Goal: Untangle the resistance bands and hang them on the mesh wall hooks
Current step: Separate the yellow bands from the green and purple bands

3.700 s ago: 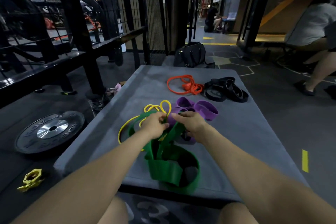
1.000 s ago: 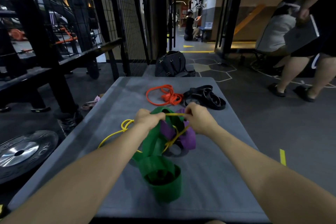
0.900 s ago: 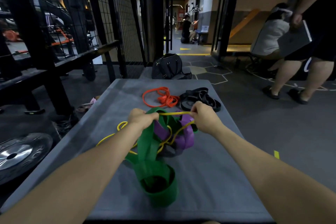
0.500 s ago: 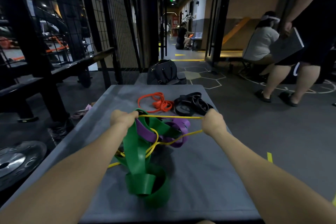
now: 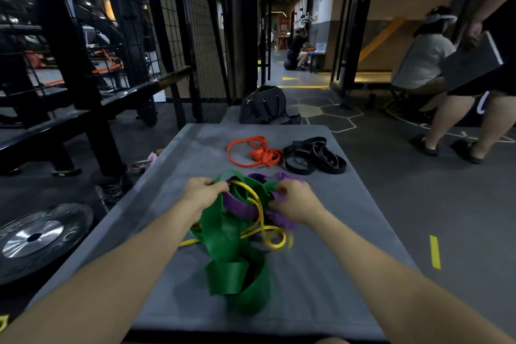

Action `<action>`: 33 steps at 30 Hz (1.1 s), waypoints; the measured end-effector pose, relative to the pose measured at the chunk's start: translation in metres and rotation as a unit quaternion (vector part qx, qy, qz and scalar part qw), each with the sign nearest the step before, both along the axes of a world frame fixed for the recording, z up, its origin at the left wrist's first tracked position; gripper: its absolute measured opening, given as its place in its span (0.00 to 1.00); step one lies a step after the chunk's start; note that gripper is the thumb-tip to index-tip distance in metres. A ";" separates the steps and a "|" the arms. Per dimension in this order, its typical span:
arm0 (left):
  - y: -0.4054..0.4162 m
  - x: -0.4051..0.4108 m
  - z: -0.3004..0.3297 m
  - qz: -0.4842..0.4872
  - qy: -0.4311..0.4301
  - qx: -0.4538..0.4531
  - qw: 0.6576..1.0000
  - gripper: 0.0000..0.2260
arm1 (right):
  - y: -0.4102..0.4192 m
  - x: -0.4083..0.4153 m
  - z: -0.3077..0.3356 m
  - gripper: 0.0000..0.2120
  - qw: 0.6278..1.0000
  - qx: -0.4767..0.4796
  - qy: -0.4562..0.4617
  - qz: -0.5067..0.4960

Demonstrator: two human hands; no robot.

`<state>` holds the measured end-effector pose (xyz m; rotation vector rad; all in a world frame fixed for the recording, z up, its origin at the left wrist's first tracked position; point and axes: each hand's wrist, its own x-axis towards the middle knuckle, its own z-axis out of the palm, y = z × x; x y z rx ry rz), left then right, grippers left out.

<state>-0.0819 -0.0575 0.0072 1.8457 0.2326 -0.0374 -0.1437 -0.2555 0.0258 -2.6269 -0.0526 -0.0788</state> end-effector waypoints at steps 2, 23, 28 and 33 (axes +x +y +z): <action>0.000 -0.002 0.003 -0.023 0.007 -0.010 1.000 0.09 | 0.024 0.007 0.002 0.11 0.998 0.032 -0.048 0.014; -0.009 0.009 0.056 -0.004 -0.115 -0.013 0.993 0.07 | 0.006 0.018 0.033 0.05 0.992 -0.086 -0.088 -0.038; -0.009 -0.001 0.050 -0.041 -0.137 0.051 0.988 0.07 | 0.005 0.018 0.026 0.16 0.989 -0.095 -0.094 -0.060; 0.004 -0.013 0.035 -0.116 -0.149 0.296 0.936 0.18 | 0.005 0.010 0.008 0.13 0.991 -0.117 -0.039 -0.056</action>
